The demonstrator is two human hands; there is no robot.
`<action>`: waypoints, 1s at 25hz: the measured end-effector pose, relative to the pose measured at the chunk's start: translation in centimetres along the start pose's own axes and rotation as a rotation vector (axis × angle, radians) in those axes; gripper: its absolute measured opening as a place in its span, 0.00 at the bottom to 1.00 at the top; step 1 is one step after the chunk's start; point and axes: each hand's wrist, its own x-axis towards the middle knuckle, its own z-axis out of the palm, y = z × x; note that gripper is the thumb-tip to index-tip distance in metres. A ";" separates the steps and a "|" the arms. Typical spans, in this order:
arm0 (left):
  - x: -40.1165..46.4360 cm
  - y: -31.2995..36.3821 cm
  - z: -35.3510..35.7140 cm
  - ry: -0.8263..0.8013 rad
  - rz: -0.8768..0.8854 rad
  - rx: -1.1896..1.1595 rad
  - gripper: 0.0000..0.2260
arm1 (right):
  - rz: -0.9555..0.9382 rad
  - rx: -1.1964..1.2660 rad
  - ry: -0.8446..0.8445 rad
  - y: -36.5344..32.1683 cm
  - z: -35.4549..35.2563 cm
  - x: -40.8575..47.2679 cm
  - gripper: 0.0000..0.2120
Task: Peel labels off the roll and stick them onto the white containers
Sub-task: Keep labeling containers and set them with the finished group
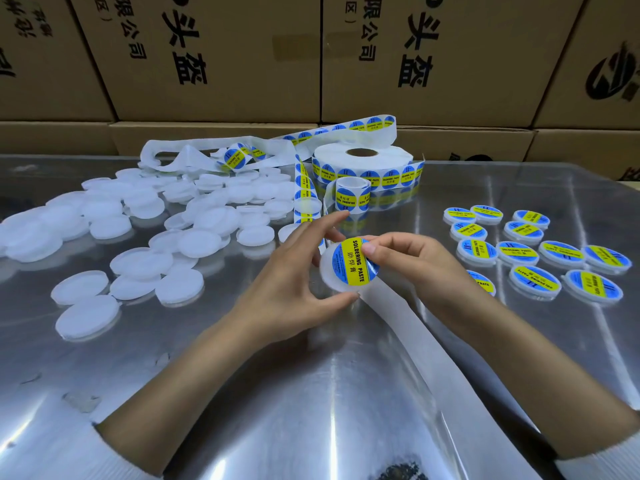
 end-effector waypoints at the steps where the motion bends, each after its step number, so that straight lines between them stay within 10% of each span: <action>1: 0.0 0.1 0.1 0.004 0.001 -0.007 0.35 | -0.007 0.013 -0.001 -0.1 0.0 -0.1 0.05; 25: -0.1 0.6 0.4 0.027 -0.116 -0.164 0.39 | 0.041 -0.019 0.040 -0.5 0.5 -0.3 0.07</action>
